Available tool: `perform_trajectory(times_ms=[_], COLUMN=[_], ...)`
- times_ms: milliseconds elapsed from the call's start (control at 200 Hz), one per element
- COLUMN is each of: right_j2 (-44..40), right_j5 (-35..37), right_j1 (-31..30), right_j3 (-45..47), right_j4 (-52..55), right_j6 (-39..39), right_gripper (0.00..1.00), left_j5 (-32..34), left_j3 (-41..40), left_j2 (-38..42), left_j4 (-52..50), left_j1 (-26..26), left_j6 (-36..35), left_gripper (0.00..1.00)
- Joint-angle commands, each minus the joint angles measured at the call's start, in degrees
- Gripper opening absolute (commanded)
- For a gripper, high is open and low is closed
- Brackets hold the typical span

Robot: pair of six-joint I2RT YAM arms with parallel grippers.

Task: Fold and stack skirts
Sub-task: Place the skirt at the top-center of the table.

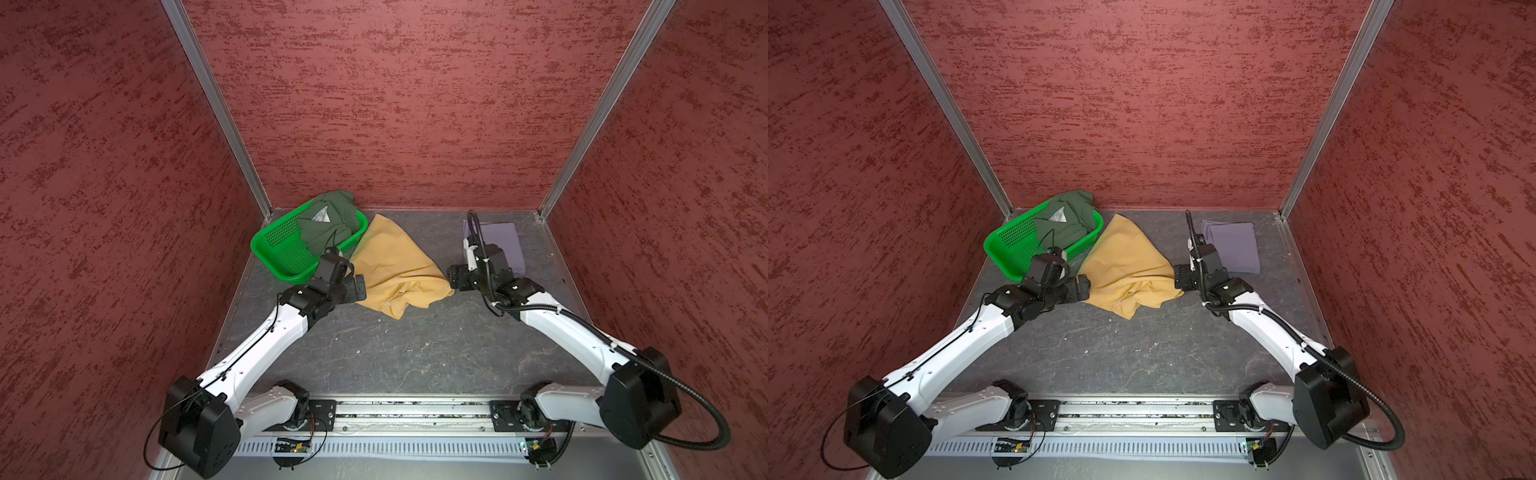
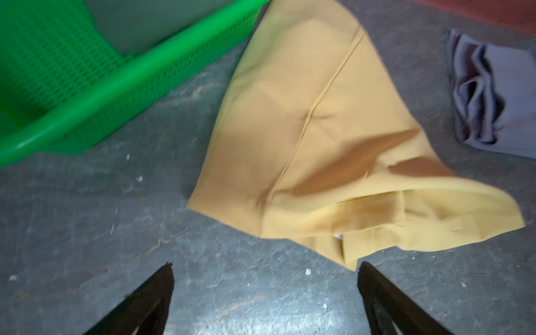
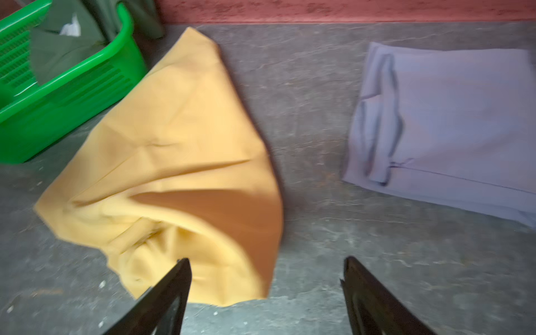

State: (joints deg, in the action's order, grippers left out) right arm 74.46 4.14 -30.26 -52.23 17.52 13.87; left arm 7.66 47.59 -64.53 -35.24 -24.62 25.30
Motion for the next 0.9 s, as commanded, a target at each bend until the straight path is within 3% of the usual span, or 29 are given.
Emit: perform_trajectory(times_ms=[0,451,752,892], right_j2=[1.90,15.85,23.64,27.28], right_j5=[-2.06,-3.93,-1.77,0.65], right_j1=[-4.60,-17.20,-18.08,-18.08], right_j3=[-1.69,-3.48,-6.84,-9.03], right_j4=[-1.86,-7.15,-11.20,-10.35], right_j6=[-1.69,3.41,6.90,7.52], right_gripper=[0.78,0.70,0.72,0.69], left_j5=[-0.80,-3.91,-3.19,-2.12], left_j3=[-1.56,-3.91,-3.11,-3.08], left_j2=[-0.07,-10.26,-15.39,-16.99], left_j4=[-2.17,10.58,16.92,19.54], left_j1=[1.18,6.07,6.21,6.30], left_j6=[2.45,3.01,1.43,1.49], left_gripper=[0.98,0.98,0.92,0.88])
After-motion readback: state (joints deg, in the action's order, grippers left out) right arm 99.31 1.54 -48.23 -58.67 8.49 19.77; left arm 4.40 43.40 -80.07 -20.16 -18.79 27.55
